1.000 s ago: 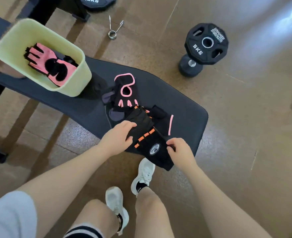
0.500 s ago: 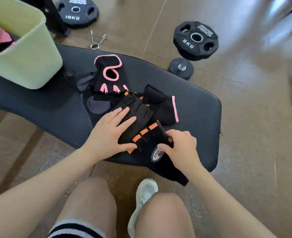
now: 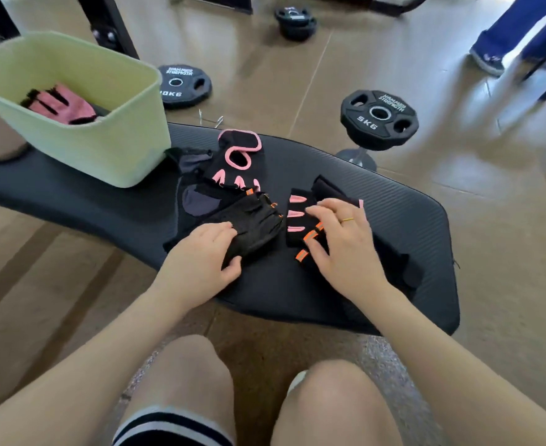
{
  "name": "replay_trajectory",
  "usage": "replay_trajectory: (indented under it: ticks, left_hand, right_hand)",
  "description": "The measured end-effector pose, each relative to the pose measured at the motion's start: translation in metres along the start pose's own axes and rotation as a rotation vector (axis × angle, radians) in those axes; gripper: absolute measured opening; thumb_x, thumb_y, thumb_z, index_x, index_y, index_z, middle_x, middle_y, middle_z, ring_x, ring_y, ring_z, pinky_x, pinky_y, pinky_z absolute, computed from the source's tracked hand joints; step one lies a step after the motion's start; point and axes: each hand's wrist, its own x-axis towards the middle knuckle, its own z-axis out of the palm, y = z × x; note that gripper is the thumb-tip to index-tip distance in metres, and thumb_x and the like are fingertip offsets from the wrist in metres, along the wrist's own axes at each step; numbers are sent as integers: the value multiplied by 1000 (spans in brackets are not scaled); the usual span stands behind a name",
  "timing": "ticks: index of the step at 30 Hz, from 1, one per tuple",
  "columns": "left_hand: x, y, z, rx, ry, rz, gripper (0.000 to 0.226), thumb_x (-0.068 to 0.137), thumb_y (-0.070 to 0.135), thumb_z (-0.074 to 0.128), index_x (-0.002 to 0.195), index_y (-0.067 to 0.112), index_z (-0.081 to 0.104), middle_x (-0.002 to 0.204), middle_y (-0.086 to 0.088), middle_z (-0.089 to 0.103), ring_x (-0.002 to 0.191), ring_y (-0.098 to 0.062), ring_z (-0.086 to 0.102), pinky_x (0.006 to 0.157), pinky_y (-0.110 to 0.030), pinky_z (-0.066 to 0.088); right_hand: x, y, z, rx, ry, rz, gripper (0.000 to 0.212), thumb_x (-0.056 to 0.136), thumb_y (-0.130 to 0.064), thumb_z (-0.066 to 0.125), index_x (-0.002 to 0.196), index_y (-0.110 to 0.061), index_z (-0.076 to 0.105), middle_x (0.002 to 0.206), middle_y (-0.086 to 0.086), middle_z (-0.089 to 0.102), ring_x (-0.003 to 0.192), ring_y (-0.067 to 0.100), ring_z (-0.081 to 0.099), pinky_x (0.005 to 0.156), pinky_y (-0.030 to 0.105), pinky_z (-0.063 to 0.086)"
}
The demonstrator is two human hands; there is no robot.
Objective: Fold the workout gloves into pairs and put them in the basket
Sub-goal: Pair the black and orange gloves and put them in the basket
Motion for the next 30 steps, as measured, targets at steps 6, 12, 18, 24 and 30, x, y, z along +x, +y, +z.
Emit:
replay_trajectory:
  ticks: [6, 12, 18, 24, 30]
  left_hand:
    - [7, -2, -18, -121, 76, -39, 24, 87, 16, 48, 102, 9, 66, 113, -5, 67, 107, -23, 58, 90, -34, 46]
    - [0, 11, -54, -530, 287, -134, 8, 87, 21, 58, 84, 21, 66, 73, 12, 66, 69, 0, 57, 63, -5, 39]
    - [4, 9, -41, -1262, 209, -352, 20, 85, 7, 58, 94, 25, 60, 87, 8, 68, 77, 3, 64, 65, -10, 48]
    - [12, 4, -27, -1100, 113, -351, 25, 84, 1, 59, 87, 25, 63, 80, 11, 70, 74, -1, 64, 75, -19, 50]
    - [26, 15, -35, -836, 116, -144, 31, 85, 6, 60, 94, 36, 64, 86, 11, 67, 77, -4, 61, 83, -26, 48]
  right_hand:
    - [21, -32, 16, 80, -250, -249, 45, 70, -21, 69, 115, -13, 63, 132, 14, 55, 120, 37, 51, 100, 49, 40]
    - [37, -42, -12, 574, -230, 107, 7, 83, -15, 65, 80, -20, 62, 79, -4, 64, 79, 18, 61, 79, 34, 49]
    - [36, -28, -33, 930, -314, 451, 11, 89, -11, 58, 79, -16, 60, 68, 3, 63, 53, 11, 60, 40, 19, 47]
    - [32, -10, -28, 935, -263, 551, 10, 82, -29, 61, 73, -26, 65, 67, -4, 66, 74, 19, 63, 99, 49, 37]
    - [37, -15, -41, 378, -203, 60, 42, 82, -18, 65, 124, -21, 55, 118, -5, 60, 112, 8, 51, 106, 25, 33]
